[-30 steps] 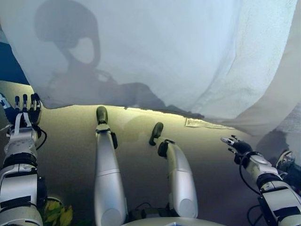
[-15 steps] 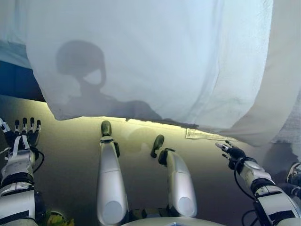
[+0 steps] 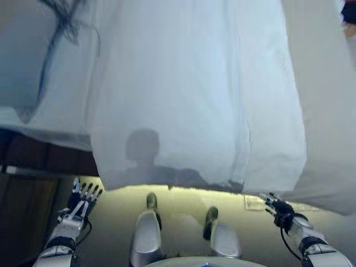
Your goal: Make the bed neatly
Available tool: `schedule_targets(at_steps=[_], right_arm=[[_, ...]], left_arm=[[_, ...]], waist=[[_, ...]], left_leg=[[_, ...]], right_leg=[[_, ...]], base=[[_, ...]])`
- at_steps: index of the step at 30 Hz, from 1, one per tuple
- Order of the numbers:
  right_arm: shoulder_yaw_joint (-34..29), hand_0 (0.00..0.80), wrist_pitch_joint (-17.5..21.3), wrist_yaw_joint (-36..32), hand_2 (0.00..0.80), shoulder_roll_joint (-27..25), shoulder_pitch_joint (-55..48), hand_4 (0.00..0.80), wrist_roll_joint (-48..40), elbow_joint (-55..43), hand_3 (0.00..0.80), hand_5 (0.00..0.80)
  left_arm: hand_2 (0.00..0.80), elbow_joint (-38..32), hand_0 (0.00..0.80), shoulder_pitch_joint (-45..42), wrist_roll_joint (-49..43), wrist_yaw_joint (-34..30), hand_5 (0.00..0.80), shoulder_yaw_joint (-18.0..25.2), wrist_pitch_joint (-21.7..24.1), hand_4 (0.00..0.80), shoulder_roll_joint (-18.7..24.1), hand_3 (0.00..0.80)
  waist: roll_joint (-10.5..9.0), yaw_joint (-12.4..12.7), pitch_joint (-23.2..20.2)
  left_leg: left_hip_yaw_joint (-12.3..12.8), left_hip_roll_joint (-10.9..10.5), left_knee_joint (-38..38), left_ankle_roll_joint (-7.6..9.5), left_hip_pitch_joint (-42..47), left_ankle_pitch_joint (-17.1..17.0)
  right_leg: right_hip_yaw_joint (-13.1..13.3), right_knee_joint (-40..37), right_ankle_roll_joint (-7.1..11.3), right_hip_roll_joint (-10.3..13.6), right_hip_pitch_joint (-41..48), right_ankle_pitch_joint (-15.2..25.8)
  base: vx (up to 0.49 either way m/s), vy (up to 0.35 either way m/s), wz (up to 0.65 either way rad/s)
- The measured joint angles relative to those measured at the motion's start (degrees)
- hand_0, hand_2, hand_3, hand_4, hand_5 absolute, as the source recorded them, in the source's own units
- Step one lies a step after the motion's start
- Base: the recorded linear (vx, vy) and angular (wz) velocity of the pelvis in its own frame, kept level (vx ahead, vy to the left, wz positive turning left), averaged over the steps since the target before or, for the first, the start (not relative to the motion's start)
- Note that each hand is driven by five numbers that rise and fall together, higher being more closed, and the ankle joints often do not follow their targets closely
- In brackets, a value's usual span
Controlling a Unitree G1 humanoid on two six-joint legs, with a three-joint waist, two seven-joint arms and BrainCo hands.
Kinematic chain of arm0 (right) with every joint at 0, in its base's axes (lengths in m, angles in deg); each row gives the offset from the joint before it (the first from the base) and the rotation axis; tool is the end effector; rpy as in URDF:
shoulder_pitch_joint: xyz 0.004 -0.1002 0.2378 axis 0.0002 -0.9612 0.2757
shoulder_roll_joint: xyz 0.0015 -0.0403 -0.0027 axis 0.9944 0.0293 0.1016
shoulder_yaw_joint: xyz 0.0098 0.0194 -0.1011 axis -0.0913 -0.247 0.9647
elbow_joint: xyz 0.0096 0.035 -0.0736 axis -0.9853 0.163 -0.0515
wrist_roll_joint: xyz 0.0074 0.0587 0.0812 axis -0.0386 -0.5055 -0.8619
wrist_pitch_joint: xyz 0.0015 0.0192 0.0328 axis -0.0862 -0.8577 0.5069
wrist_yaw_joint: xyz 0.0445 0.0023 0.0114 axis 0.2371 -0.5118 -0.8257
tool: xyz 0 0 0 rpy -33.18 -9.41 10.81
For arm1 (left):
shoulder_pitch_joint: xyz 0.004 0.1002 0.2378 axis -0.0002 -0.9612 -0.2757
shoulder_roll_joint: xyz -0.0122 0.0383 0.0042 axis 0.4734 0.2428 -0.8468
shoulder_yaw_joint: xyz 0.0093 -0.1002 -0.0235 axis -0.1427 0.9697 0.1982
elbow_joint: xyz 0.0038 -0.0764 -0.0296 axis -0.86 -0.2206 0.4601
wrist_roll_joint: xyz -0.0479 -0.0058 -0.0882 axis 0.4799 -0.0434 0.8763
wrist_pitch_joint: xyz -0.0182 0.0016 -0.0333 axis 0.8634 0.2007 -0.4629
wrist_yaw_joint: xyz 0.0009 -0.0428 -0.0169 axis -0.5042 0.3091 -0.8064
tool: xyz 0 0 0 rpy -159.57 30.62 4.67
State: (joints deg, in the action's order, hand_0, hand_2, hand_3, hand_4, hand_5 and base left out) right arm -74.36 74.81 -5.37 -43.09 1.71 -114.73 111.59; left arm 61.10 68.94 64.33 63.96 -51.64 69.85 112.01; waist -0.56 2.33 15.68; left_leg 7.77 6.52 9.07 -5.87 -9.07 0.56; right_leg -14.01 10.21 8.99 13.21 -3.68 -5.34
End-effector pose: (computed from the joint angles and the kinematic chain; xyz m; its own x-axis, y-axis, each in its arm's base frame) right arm 0.1314 -0.3111 -0.0626 0.6002 -0.1661 -0.7824 0.2409 0.9703 -0.0212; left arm 0.1314 0.3199 -0.0567 0.7358 0.2226 -0.6395 -0.6116 0.6238 -0.4866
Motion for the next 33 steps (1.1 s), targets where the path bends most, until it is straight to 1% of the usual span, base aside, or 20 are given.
schedule_targets(at_steps=[1,3,4,6,8,10,13,14,15,18,19,23,26,33], right_arm=[[1.3,0.0,0.0,-0.5,0.0,0.1,-1.2,0.0,1.1,0.3,0.0,0.0],[2.7,0.0,-0.1,-1.5,0.0,0.9,-2.6,0.0,2.5,1.2,0.0,0.0],[3.5,0.0,-0.2,-2.1,0.0,1.7,-3.2,0.0,3.2,1.8,0.0,0.0],[3.5,0.0,-0.4,-2.7,0.0,3.5,-4.7,0.0,3.7,2.0,0.0,0.0],[3.3,0.0,-0.4,-2.6,0.0,5.5,-5.9,0.0,3.5,2.1,0.0,0.0],[3.2,0.0,-0.4,-2.1,0.0,7.4,-6.9,0.0,2.7,2.3,0.0,0.0],[2.7,0.0,-0.4,-0.4,0.0,10.3,-7.6,0.0,-1.8,3.8,0.0,0.0],[1.5,0.0,-0.4,0.4,0.0,11.3,-8.0,0.0,-4.3,4.2,0.0,0.0],[0.3,0.0,-0.3,1.3,0.0,12.1,-7.9,0.0,-6.2,4.4,0.0,0.0],[-2.0,0.0,0.2,3.8,0.0,13.6,-8.0,0.0,-9.9,6.1,0.0,0.0],[-2.1,0.0,0.2,5.0,0.0,14.2,-8.2,0.0,-10.9,6.9,0.0,0.0],[-1.3,0.0,0.1,7.5,0.0,16.2,-8.2,0.0,-10.1,8.1,0.0,0.0],[0.8,0.0,0.1,7.5,0.0,17.4,-8.1,0.0,-7.4,8.0,0.0,0.0],[1.5,0.0,-0.9,8.5,0.0,17.4,-8.3,0.0,-6.3,8.2,0.0,0.0]], left_arm=[[0.0,0.8,0.0,-0.7,-4.8,0.6,0.0,-1.9,0.9,0.0,0.1,0.0],[0.0,2.5,0.0,-1.1,-12.9,1.3,0.0,-4.5,2.6,0.0,0.2,0.0],[0.0,3.6,0.0,-1.7,-16.7,1.6,0.0,-5.7,3.1,0.0,0.4,0.0],[0.0,4.4,0.0,-3.6,-21.9,2.3,0.0,-6.6,3.7,0.0,0.6,0.0],[0.0,4.5,0.0,-5.0,-26.2,2.8,0.0,-7.7,4.4,0.0,0.5,0.0],[0.0,4.6,0.0,-5.8,-29.0,3.3,0.0,-8.8,5.4,0.0,-0.1,0.0],[0.0,5.4,0.0,-6.7,-31.1,4.3,0.0,-10.0,6.3,0.0,-3.0,0.0],[0.0,5.9,0.0,-7.2,-31.3,4.5,0.0,-10.2,6.7,0.0,-4.3,0.0],[0.0,6.5,0.0,-7.7,-31.3,4.7,0.0,-10.2,7.1,0.0,-5.6,0.0],[0.0,7.8,0.0,-8.7,-31.1,4.6,0.0,-10.3,7.0,0.0,-9.4,0.0],[0.0,8.4,0.0,-8.8,-31.1,4.4,0.0,-11.1,6.9,0.0,-10.6,0.0],[0.0,8.9,0.0,-9.2,-32.2,3.8,0.0,-14.4,6.5,0.0,-14.5,0.0],[0.0,8.8,0.0,-9.1,-33.1,2.6,0.0,-16.7,6.2,0.0,-15.5,0.0],[0.0,8.8,0.0,-9.1,-33.1,2.2,0.0,-16.7,5.2,0.0,-15.1,0.0]], waist=[[-0.11,0.0,-2.0],[-0.52,-0.1,-4.9],[-0.94,-0.1,-6.5],[-1.41,-0.3,-9.9],[-1.63,-0.3,-11.3],[-1.45,-0.3,-11.8],[-0.78,-0.6,-12.7],[-0.66,-1.3,-13.6],[-0.34,-1.5,-13.9],[0.21,-1.6,-14.3],[0.22,-1.6,-14.7],[0.01,-1.6,-15.0],[-0.43,-1.6,-15.2],[-1.13,-1.7,-15.6]], left_leg=[[0.2,-0.2,-1.4,-0.1,1.6,-0.1],[0.4,-0.5,-3.7,-0.38,4.2,-0.3],[0.9,-0.6,-5.3,-0.52,6.2,-0.4],[1.4,-0.7,-7.6,-0.84,8.2,-0.7],[1.6,-0.7,-9.8,-1.13,10.5,-1.2],[1.7,-0.8,-11.1,-1.27,11.7,-1.5],[1.8,-1.0,-12.7,-1.3,13.5,-1.9],[1.9,-1.1,-13.0,-1.32,13.6,-1.9],[1.8,-1.2,-13.3,-1.34,13.8,-2.0],[2.5,-1.2,-14.0,-1.36,15.3,-2.0],[2.6,-1.2,-14.0,-1.37,15.5,-2.0],[2.6,-1.2,-14.0,-1.36,15.8,-2.0],[2.7,-1.2,-14.0,-1.37,16.4,-2.0],[3.1,-1.1,-14.0,-1.36,16.8,-2.0]], right_leg=[[-0.2,-1.9,0.19,-0.1,1.8,0.4],[-0.7,-4.3,0.41,-0.2,4.5,0.6],[-0.7,-5.9,0.51,-0.4,6.0,0.8],[-0.7,-7.7,0.59,-0.6,7.5,0.9],[-0.7,-8.9,0.62,-0.9,9.3,1.0],[-0.8,-9.9,0.64,-1.1,10.4,1.0],[-0.9,-10.9,0.79,-1.1,11.8,1.1],[-1.0,-11.4,0.9,-1.1,11.9,1.2],[-1.0,-11.7,0.96,-1.1,12.2,1.3],[-0.9,-12.4,0.98,-1.2,13.5,1.5],[-0.9,-12.5,0.98,-1.2,13.6,1.5],[-0.9,-12.6,1.0,-1.2,13.9,1.5],[-0.9,-12.6,1.0,-1.2,14.6,1.5],[-0.5,-12.6,1.01,-1.2,14.6,1.7]], base=[[0.222,0.001,-0.04],[0.237,0.011,-0.01],[0.185,0.016,-0.09],[0.13,0.009,-0.1],[0.085,-0.002,-0.04],[0.08,-0.007,-0.02],[0.07,-0.015,-0.01],[0.064,-0.004,0.01],[0.076,-0.004,-0.02],[0.08,-0.013,-0.05],[0.084,-0.016,-0.03],[0.066,-0.015,-0.01],[0.043,-0.025,-0.01],[0.024,-0.007,-0.03]])
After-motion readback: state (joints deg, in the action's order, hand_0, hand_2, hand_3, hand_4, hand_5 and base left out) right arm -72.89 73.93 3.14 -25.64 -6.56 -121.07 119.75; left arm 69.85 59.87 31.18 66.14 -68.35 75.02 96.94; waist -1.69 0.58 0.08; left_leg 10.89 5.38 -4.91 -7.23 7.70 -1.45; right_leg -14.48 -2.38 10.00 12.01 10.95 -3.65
